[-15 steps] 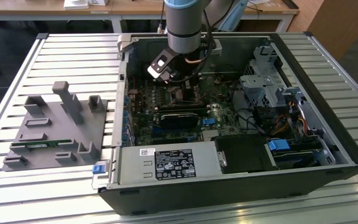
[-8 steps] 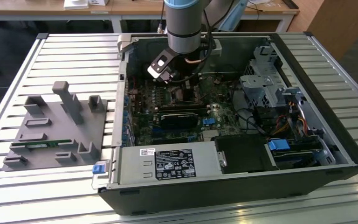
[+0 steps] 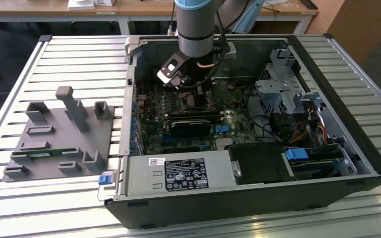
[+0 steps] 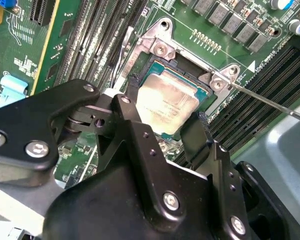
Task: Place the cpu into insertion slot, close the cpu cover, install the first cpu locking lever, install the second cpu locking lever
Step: 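Place the cpu into insertion slot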
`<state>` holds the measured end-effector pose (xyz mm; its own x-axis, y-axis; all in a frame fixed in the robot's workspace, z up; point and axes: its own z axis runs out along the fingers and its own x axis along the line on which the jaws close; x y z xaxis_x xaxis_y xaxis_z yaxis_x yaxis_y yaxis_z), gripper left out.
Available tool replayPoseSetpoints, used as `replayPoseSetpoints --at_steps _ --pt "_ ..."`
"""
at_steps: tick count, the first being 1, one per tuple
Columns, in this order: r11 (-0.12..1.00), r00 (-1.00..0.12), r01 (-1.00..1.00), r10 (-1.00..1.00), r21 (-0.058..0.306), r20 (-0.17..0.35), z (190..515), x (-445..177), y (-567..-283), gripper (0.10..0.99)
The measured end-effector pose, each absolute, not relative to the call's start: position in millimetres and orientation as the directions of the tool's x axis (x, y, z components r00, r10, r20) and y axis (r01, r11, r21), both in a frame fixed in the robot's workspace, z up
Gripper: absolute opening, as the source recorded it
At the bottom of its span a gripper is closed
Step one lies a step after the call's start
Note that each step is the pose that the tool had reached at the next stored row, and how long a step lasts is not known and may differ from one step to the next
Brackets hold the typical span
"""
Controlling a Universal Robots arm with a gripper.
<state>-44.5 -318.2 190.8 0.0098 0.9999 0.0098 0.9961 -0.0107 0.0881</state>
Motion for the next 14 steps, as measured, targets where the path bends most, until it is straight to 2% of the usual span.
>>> replayPoseSetpoints --at_steps 14 --pt "-0.011 0.010 0.996 1.000 0.088 0.008 198.1 -44.4 -318.2 0.596"
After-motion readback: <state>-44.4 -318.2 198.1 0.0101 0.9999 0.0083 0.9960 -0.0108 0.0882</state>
